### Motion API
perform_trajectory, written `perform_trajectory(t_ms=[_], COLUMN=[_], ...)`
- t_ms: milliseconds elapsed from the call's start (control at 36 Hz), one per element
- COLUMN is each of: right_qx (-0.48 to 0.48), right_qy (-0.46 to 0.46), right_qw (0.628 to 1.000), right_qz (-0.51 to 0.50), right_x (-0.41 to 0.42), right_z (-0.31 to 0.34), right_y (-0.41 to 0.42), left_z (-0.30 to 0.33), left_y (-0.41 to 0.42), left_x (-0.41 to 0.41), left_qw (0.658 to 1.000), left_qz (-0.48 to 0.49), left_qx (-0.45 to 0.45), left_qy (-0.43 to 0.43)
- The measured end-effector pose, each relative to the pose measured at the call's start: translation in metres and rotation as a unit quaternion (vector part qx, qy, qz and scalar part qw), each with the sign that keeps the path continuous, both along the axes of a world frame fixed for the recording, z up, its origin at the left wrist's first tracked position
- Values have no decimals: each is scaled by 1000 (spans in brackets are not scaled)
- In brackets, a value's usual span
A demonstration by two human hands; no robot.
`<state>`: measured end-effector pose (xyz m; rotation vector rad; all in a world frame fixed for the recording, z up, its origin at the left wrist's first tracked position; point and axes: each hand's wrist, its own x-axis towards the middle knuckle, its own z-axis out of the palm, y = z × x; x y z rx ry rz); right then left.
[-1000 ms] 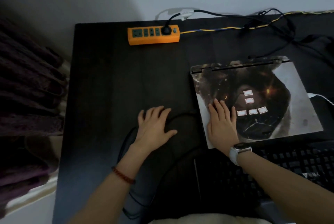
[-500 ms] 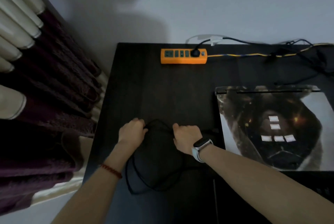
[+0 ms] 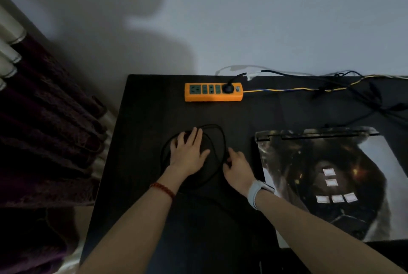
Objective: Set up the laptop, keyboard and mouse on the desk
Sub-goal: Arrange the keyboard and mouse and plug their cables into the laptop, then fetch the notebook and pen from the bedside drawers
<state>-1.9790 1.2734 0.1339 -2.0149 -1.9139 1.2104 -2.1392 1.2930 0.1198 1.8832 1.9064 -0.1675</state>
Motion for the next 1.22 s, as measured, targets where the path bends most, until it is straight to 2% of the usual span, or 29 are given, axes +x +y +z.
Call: perform_trajectory(t_ms=[83,167,222,306,389,500,639,833,944,1111,1222], right_qx=[37,41,28,14,40,103,127,87,70,37,17], right_qy=[-24,-51,-72,-93,-87,-29,36,74,82,85,92], right_qw=[994,985,980,977,979,981,972,950,927,877,850], right_qz=[100,160,184,189,180,165,195,290,358,472,519], right_x=[3,4,4,5,7,10,18,31,39,45,44], right_z=[0,3,8,17,29,43,51,48,48,50,52], right_y=[-15,-22,-23,-26,-39,-73,-130,-205,-243,-317,-373], left_z=[-14,-8,4,23,43,60,63,64,68,73,72], left_y=[-14,-18,-17,-29,-59,-120,-214,-334,-398,-513,-580], left_x=[-12,-18,-18,-13,-6,1,13,40,63,116,139], left_qw=[999,995,986,972,955,929,907,852,820,745,706], left_qz=[-36,-2,41,96,136,210,302,442,505,615,665], left_qx=[-37,-15,30,117,157,198,195,203,218,229,217], left_qy=[1,-101,-159,-179,-210,-230,-220,-192,-159,-120,-106])
